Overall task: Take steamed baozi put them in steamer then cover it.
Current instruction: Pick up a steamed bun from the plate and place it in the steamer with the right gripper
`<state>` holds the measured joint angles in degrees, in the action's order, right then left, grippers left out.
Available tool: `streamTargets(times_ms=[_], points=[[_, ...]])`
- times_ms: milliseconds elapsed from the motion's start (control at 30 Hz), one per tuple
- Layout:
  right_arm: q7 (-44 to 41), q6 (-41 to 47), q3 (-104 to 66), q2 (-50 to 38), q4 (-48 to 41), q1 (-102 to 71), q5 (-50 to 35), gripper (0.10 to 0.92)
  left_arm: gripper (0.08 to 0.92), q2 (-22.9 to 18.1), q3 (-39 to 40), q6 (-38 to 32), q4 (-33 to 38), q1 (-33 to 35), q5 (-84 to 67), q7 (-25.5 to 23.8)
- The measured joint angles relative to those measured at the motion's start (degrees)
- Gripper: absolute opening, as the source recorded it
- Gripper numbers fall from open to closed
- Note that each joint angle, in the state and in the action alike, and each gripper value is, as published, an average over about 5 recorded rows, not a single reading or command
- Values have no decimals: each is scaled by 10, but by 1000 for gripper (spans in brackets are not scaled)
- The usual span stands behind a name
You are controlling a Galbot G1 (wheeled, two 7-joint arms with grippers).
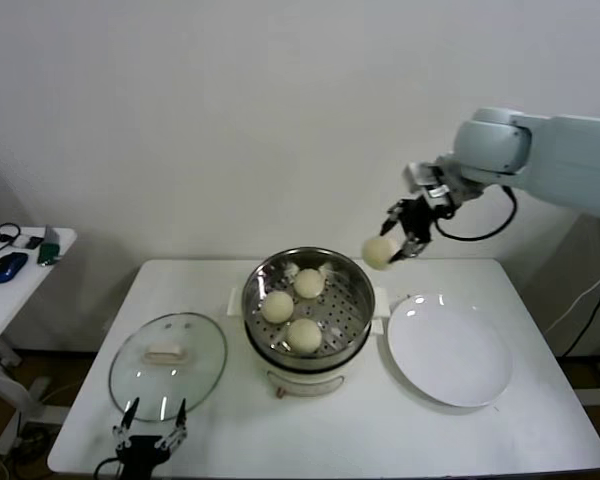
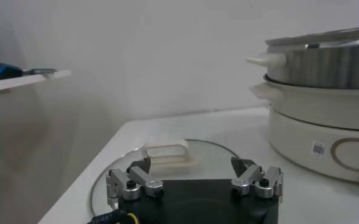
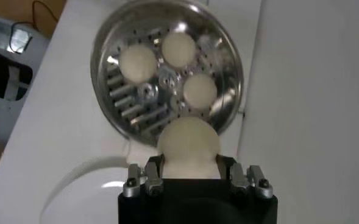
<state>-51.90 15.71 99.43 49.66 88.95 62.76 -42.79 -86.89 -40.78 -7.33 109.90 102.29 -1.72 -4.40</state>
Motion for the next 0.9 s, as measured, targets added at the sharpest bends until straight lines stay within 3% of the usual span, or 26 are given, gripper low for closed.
streamTargets(times_ms=[300,900], points=[[67,51,0,39,34,-55,-4,607,823,-2,-2,0,5,0,-4,0],[122,86,-72,88,-42,-231,56,630,823,-3,-9,3,4,-1,-7,0]])
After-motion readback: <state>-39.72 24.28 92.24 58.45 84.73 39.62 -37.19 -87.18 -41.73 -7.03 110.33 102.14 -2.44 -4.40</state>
